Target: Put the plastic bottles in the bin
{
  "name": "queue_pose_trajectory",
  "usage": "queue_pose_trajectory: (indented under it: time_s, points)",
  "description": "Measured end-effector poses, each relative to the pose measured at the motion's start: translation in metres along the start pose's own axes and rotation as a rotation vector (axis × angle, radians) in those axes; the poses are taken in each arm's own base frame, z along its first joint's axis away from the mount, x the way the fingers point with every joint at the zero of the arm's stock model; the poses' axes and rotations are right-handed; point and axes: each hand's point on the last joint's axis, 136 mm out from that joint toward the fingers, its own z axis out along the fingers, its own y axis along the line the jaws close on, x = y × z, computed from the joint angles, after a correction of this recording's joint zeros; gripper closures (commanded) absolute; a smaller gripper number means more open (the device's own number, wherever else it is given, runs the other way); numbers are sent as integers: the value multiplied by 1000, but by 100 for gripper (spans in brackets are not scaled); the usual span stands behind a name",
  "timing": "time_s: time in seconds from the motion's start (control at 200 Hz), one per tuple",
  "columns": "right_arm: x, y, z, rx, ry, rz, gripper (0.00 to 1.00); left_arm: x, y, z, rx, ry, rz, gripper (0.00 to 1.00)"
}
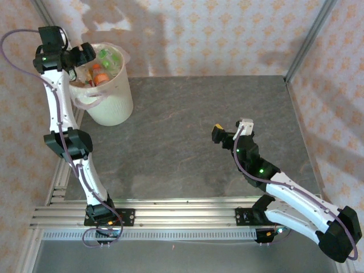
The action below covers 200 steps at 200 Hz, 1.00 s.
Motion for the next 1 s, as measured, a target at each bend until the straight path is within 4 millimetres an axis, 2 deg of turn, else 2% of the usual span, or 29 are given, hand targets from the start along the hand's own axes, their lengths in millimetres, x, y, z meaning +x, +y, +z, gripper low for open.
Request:
queue_pose_trajectory:
  time_s: [0.065, 0.135, 0.365, 0.575, 0.706, 1.001]
  points:
    - [0, -1, 0, 3, 1, 2, 1, 6, 0, 15, 17, 21, -7, 0]
    - [0, -1, 0, 5, 1, 4, 1, 7, -3, 20, 42, 24, -11, 0]
    - [2, -3, 0, 10, 3, 13, 1, 9, -5, 7, 78, 12, -14, 0]
    - [2, -3, -1, 10, 4, 13, 1, 13, -16, -7, 131, 39, -26, 0]
    - [4, -5, -1, 16, 6, 15, 1, 11, -33, -26, 197, 35, -39, 0]
    - [5, -8, -1, 35, 0, 15, 1, 5, -58, -111, 280, -53, -47, 0]
